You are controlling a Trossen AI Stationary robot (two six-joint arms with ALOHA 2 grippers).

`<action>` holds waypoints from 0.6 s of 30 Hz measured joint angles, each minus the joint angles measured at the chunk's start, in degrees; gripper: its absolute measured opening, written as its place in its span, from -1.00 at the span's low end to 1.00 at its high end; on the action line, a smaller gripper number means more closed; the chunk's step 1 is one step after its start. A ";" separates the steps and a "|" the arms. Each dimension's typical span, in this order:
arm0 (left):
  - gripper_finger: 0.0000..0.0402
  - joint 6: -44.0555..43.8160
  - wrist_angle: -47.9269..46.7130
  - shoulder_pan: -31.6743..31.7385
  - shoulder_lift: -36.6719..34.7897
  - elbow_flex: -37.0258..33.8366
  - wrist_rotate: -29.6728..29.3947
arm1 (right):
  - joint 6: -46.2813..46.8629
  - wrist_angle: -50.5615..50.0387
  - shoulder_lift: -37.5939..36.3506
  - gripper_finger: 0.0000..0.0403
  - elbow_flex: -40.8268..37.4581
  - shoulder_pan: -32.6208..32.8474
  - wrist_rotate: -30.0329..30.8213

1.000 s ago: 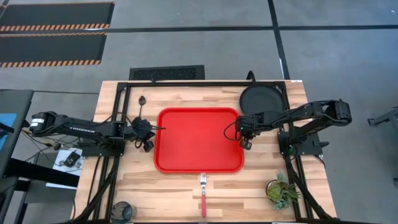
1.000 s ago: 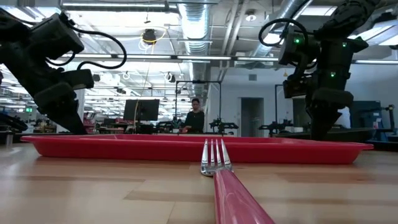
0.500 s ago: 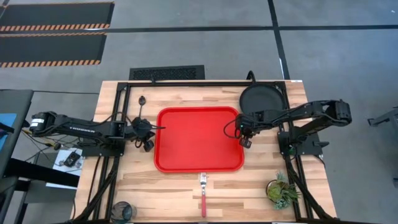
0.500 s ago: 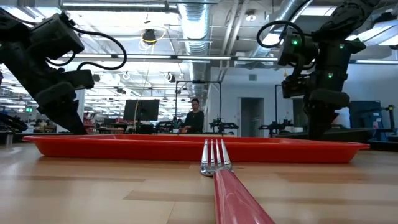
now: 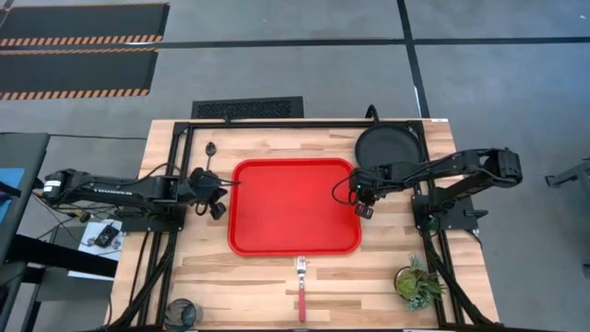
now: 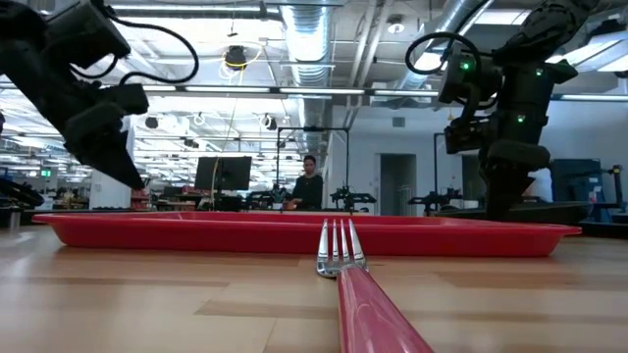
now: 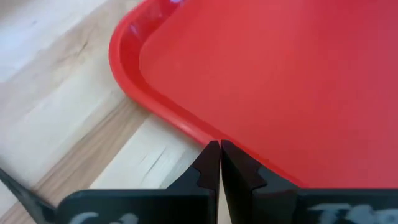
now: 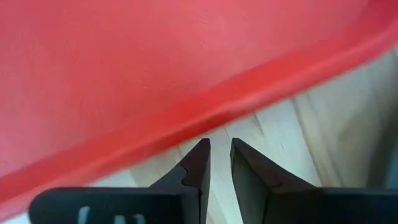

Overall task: Pick and place plate/cup/fork/spoon on tray
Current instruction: Set up the red tray on the table, then put the black plate on the red tray

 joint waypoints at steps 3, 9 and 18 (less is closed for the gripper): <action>-1.00 -0.39 0.49 0.00 -1.64 0.00 0.00 | -0.06 -2.51 -0.67 -0.56 1.33 0.02 0.52; -1.00 2.09 4.51 0.00 -2.61 -0.08 -1.53 | -1.41 -7.06 -5.30 -0.57 3.92 0.02 1.83; -1.00 8.11 23.30 0.01 -4.05 -6.41 0.74 | -4.47 -5.88 -15.28 -0.76 1.73 -1.51 1.85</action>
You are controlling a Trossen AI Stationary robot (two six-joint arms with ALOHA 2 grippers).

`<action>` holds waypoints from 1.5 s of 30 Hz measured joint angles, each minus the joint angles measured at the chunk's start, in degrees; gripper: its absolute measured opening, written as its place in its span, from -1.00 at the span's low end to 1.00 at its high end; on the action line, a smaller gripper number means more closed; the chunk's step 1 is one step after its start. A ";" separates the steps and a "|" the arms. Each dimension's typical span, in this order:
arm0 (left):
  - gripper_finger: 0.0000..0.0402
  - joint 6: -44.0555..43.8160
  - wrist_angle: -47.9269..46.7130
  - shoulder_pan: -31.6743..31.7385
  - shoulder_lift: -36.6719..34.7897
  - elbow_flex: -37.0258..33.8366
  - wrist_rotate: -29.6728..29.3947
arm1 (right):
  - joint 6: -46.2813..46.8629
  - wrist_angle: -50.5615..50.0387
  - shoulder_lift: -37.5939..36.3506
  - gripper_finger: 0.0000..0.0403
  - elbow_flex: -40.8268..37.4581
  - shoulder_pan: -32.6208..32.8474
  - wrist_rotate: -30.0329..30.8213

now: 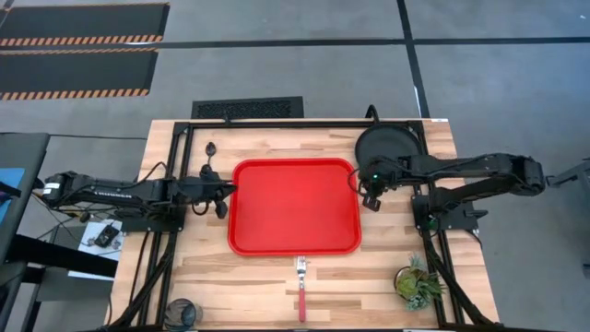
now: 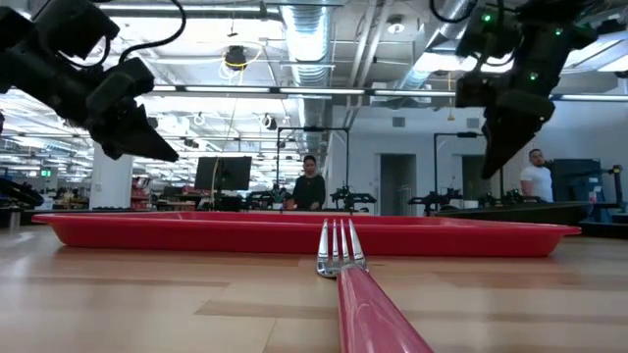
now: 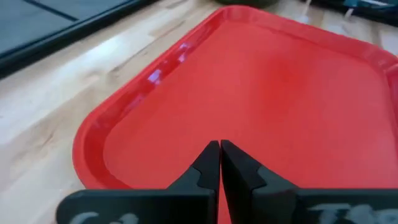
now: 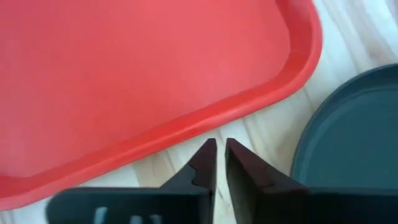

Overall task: Pick and place plate/cup/fork/spoon on tray
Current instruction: Put the black plate on the red tray

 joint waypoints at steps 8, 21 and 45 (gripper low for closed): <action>-1.00 2.61 0.39 0.06 -6.55 -0.02 4.33 | 1.21 2.58 -6.30 -0.86 -6.46 -5.94 2.54; -1.00 4.18 -1.88 0.06 -12.46 -0.02 5.41 | -0.07 3.10 8.36 -0.03 -6.51 -13.49 5.37; -1.00 5.40 -3.35 0.06 -12.44 -0.02 5.32 | -3.33 0.56 10.39 -0.93 -3.79 -13.37 9.01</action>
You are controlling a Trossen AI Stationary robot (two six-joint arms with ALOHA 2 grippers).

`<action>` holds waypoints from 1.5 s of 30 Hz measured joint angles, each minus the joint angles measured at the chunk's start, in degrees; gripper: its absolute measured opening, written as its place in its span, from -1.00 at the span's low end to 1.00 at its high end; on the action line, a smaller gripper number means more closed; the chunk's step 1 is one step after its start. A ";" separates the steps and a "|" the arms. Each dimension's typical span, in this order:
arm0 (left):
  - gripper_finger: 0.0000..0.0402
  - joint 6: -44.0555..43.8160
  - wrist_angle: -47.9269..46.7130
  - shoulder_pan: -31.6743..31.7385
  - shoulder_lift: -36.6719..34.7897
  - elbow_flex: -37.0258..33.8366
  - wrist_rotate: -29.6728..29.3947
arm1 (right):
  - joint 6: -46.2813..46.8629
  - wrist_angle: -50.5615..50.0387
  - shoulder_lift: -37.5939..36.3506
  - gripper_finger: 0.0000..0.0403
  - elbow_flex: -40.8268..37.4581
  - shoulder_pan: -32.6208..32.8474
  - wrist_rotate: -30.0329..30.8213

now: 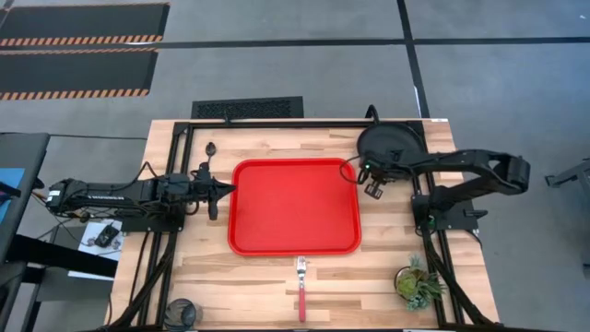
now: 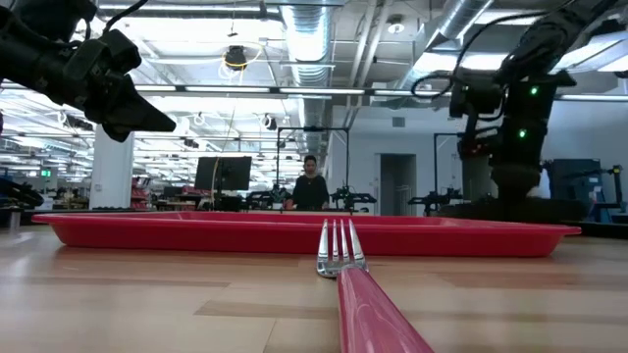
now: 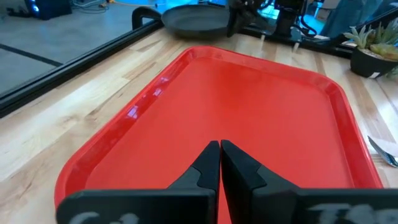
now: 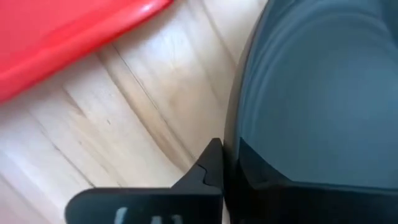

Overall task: Pick and place plate/cup/fork/spoon on tray
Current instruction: Put the black plate on the red tray

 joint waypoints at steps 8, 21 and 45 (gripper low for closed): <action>-1.00 -0.07 0.02 -0.02 0.00 0.00 -0.02 | 1.81 -7.89 -4.65 -0.93 8.14 4.10 0.76; -1.00 -0.17 0.02 -0.02 0.00 0.00 -0.02 | 3.45 -9.00 4.31 -0.92 24.33 20.75 4.91; -1.00 -0.17 -0.02 -0.02 0.00 0.00 0.11 | 0.58 -7.02 39.92 -0.92 47.96 40.20 5.95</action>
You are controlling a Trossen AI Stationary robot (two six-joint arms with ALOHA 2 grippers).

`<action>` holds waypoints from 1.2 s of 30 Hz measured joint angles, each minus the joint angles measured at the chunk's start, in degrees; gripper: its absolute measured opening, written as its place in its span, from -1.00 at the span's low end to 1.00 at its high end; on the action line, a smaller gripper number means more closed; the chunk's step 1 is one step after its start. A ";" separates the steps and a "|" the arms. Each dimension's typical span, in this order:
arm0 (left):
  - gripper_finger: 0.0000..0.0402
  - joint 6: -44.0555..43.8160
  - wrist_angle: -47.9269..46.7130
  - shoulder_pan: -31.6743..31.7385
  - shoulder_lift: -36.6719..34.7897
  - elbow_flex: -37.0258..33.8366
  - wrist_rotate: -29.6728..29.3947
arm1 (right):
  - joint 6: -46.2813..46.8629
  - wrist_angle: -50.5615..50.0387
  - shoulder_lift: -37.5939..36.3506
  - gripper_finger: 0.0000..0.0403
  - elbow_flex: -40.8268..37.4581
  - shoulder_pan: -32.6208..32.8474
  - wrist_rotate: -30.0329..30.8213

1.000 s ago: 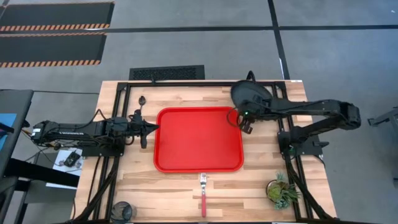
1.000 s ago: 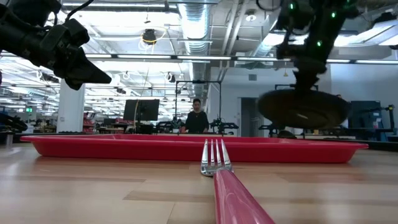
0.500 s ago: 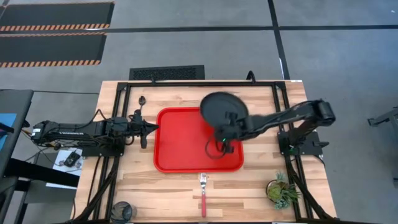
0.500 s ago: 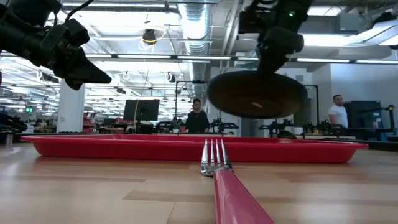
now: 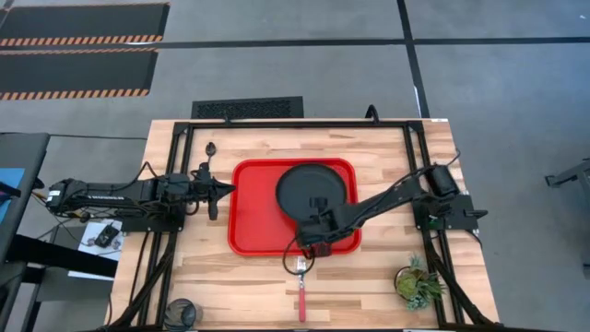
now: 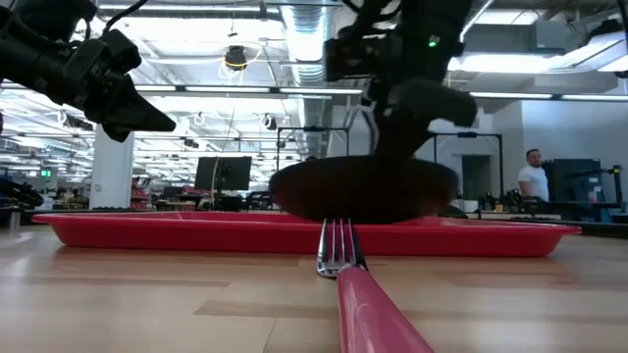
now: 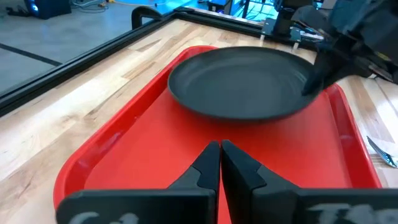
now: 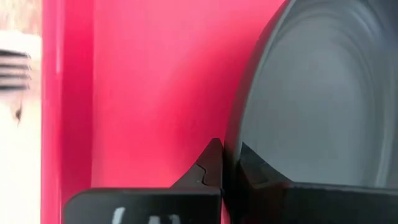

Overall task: Pick and place plate/cup/fork/spoon on tray
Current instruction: Put the black plate on the red tray

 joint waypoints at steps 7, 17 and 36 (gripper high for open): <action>-1.00 -0.07 -0.02 0.01 0.02 0.00 0.02 | -6.69 2.72 5.23 -0.91 6.03 -0.05 0.02; -1.00 -0.13 -0.02 0.00 0.02 0.00 0.04 | -11.94 2.97 9.04 -0.91 9.93 0.28 -2.57; -1.00 -0.20 0.00 0.00 0.02 0.00 0.09 | -14.99 5.53 9.57 -0.91 9.95 -1.64 -9.77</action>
